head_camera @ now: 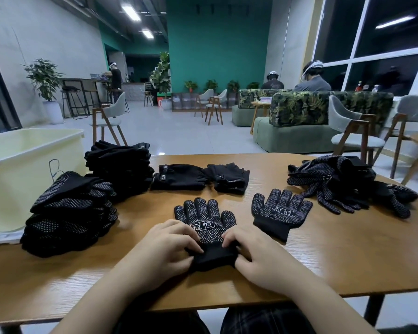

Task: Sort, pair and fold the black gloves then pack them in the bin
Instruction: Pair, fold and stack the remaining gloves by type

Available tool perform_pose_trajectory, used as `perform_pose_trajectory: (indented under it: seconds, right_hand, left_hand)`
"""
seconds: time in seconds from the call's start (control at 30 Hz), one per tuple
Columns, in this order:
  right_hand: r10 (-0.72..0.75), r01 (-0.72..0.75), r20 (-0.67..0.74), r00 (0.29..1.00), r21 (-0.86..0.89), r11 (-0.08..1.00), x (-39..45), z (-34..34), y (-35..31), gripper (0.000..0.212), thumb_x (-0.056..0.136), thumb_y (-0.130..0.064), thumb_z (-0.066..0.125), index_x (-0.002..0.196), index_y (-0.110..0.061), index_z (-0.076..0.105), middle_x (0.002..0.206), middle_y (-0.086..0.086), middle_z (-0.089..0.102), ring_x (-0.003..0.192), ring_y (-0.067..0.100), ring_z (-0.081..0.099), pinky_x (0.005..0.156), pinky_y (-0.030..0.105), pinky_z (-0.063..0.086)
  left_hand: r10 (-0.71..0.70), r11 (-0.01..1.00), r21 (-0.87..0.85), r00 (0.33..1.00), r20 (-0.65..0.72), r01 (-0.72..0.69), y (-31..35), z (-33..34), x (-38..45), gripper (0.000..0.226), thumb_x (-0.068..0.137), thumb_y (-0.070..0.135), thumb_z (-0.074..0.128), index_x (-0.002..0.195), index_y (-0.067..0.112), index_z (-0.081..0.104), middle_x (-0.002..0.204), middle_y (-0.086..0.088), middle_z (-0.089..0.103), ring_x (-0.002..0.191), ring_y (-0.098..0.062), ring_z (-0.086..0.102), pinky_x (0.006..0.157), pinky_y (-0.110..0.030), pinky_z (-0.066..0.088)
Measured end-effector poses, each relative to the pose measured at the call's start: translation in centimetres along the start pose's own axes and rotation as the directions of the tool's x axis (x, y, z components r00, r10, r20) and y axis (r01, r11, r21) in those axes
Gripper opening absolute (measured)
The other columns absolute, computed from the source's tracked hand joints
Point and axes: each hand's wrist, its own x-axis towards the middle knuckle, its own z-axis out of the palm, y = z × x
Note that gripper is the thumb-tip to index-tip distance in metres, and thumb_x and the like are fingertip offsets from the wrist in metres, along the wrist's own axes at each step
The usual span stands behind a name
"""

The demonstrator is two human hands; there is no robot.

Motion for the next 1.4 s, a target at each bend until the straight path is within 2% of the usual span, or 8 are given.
perform_pose_trajectory:
  seconds: [0.2,0.37,0.5,0.6,0.83,1.0,1.13,1.4]
  right_hand:
    - [-0.042,0.042,-0.028,0.999,-0.011,0.999,0.1,0.2,0.4,0.043,0.075,-0.031,0.046,0.117,-0.029,0.055,0.126,-0.021,0.046,0.126,-0.008,0.029,0.107,0.012,0.022]
    - [0.065,-0.063,-0.053,0.996,0.032,0.997,1.6,-0.2,0.4,0.01,0.091,-0.028,0.051,0.097,-0.026,0.06,0.092,-0.011,0.06,0.091,0.009,0.054,0.082,0.031,0.044]
    - [0.18,-0.18,-0.008,0.984,-0.013,0.984,2.9,-1.2,-0.5,0.014,0.096,-0.023,0.047,0.102,-0.015,0.057,0.085,-0.003,0.058,0.082,0.018,0.052,0.069,0.03,0.038]
    - [0.255,-0.255,0.016,0.967,0.036,0.966,4.2,-1.3,-0.5,0.014,0.096,-0.022,0.044,0.104,-0.02,0.055,0.1,-0.002,0.064,0.094,0.02,0.057,0.075,0.029,0.042]
    - [0.359,-0.358,0.026,0.933,-0.038,0.933,7.8,-0.5,-0.2,0.017,0.099,-0.026,0.037,0.089,-0.017,0.047,0.094,0.006,0.059,0.087,0.024,0.054,0.068,0.03,0.036]
    - [0.407,-0.394,0.023,0.913,-0.202,0.896,9.1,0.2,-0.5,0.03,0.102,-0.029,0.034,0.121,-0.012,0.049,0.115,0.011,0.06,0.105,0.031,0.056,0.08,0.034,0.041]
    - [0.447,-0.443,-0.045,0.893,-0.26,0.858,9.6,0.9,-0.2,0.028,0.1,-0.033,0.039,0.119,-0.013,0.048,0.114,0.008,0.062,0.103,0.029,0.058,0.082,0.036,0.046]
    - [0.062,-0.145,-0.226,0.972,-0.376,0.915,8.5,0.7,-1.0,0.018,0.094,-0.034,0.05,0.105,-0.02,0.052,0.107,-0.003,0.049,0.105,0.018,0.044,0.085,0.031,0.037]
  left_hand:
    - [-0.098,0.993,-0.066,0.992,-0.076,0.093,1.1,-0.3,0.3,0.028,0.076,0.052,0.039,0.103,0.048,0.046,0.096,0.031,0.058,0.093,0.013,0.05,0.099,-0.022,0.031]
    - [-0.236,0.955,-0.225,0.955,-0.177,0.195,1.8,-1.0,0.8,0.012,0.082,0.038,0.053,0.092,0.043,0.057,0.094,0.023,0.062,0.088,0.006,0.057,0.076,-0.016,0.043]
    - [-0.305,0.891,-0.324,0.948,0.088,0.317,2.2,-1.6,1.1,0.046,0.074,0.035,0.061,0.115,0.046,0.043,0.104,0.024,0.053,0.098,0.007,0.05,0.088,-0.015,0.039]
    - [-0.402,0.899,-0.133,0.907,0.124,0.417,1.4,-0.9,1.8,0.063,0.074,0.046,0.06,0.127,0.047,0.027,0.108,0.019,0.044,0.099,-0.004,0.045,0.095,-0.027,0.04]
    - [-0.568,0.82,-0.146,0.818,-0.089,0.553,1.0,0.2,3.9,0.027,0.094,0.033,0.051,0.116,0.025,0.036,0.094,0.014,0.051,0.097,-0.016,0.054,0.088,-0.032,0.041]
    - [-0.632,0.775,-0.1,0.763,-0.134,0.624,0.8,0.7,4.7,0.019,0.096,0.034,0.045,0.104,0.02,0.036,0.095,0.0,0.057,0.093,-0.025,0.056,0.081,-0.036,0.045]
    - [-0.67,0.74,-0.064,0.723,-0.169,0.67,-0.2,1.2,4.8,0.023,0.094,0.042,0.044,0.092,0.022,0.034,0.087,-0.002,0.061,0.085,-0.028,0.058,0.078,-0.04,0.049]
    - [-0.652,0.754,-0.126,0.711,-0.263,0.645,0.1,1.1,4.2,0.027,0.093,0.049,0.045,0.091,0.023,0.037,0.078,0.002,0.06,0.079,-0.023,0.058,0.069,-0.036,0.048]
